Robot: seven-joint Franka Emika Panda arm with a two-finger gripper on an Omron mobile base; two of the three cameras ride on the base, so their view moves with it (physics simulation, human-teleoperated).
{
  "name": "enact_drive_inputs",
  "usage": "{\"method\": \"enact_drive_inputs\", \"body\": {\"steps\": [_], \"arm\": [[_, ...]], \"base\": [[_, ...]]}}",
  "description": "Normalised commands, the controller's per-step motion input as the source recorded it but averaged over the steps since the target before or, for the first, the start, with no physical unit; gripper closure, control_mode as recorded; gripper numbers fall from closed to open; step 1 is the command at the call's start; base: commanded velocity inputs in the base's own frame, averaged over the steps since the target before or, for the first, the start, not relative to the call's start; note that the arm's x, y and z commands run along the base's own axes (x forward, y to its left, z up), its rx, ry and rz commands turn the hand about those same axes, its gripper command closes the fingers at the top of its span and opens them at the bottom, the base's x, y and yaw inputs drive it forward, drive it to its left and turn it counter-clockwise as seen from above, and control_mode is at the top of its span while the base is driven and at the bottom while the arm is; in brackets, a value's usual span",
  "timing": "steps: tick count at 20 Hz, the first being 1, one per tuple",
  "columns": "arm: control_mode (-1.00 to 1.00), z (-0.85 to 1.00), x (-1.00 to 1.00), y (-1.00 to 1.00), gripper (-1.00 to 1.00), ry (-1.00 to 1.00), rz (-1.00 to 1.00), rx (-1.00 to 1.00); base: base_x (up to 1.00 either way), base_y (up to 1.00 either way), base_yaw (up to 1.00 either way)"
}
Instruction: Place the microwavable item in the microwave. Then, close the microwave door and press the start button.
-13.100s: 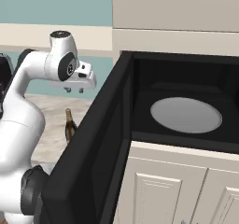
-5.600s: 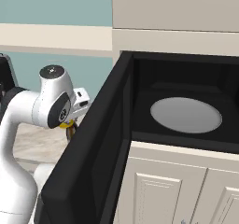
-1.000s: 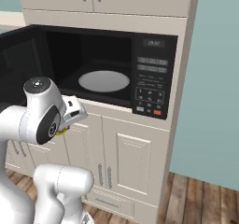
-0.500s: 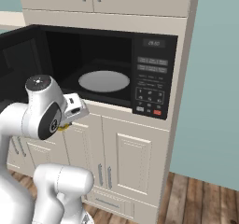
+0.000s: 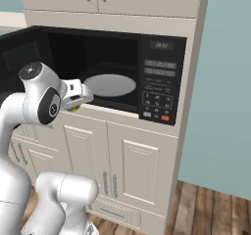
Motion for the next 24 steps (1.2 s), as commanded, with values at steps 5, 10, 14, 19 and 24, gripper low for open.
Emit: {"method": "enact_drive_inputs", "body": {"steps": [5, 10, 14, 19, 24], "arm": [[-1.00, 0.00, 0.76, 0.03, 1.00, -0.03, -0.15, 0.00], [-1.00, 0.00, 0.78, 0.00, 1.00, 0.00, -0.11, 0.01], [-1.00, 0.00, 0.79, 0.00, 1.00, 0.00, -0.08, 0.00], [-1.00, -0.04, 0.76, 0.00, 1.00, 0.00, -0.02, 0.00], [-1.00, -0.03, 0.62, 0.00, 1.00, 0.07, 0.00, 0.00]], "base": [[0.00, 0.00, 0.00], [0.00, 0.00, 0.00], [0.00, 0.00, 0.00], [0.00, 0.00, 0.00], [0.00, 0.00, 0.00]]}}
